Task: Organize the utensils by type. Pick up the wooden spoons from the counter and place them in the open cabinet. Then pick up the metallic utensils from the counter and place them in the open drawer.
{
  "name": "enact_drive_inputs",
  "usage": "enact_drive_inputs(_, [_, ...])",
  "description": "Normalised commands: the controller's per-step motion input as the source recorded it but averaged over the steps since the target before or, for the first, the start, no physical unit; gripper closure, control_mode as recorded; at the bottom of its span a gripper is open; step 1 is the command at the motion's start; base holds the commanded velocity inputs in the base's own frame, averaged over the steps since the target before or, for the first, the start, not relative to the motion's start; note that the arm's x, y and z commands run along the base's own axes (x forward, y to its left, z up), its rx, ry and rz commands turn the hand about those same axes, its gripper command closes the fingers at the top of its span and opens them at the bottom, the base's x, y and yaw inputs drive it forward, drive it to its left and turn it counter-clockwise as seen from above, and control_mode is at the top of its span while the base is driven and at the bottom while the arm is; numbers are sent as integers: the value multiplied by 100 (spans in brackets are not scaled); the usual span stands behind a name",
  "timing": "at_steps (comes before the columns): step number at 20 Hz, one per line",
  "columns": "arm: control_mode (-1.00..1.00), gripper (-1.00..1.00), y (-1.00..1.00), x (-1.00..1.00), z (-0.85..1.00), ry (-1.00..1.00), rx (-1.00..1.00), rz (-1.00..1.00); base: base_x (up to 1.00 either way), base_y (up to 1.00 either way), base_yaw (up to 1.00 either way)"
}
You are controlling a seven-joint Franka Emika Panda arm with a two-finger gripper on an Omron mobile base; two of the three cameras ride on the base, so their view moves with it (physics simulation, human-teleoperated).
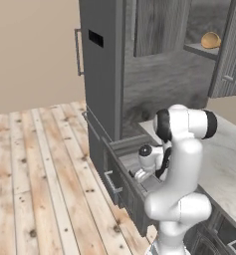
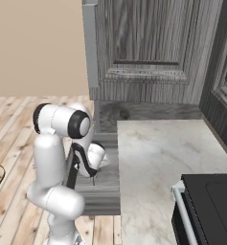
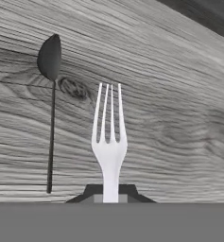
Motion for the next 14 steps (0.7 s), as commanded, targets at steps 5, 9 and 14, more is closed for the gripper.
enact_drive_inputs(5, [-100,100,-5,37,-18,10,0,0,0,0,0])
enact_drive_inputs(9, [-100,100,-3,43,-6,12,0,0,0,0,0])
enact_drive_inputs(14, [-100,100,-5,41,-1,17,0,0,0,0,0])
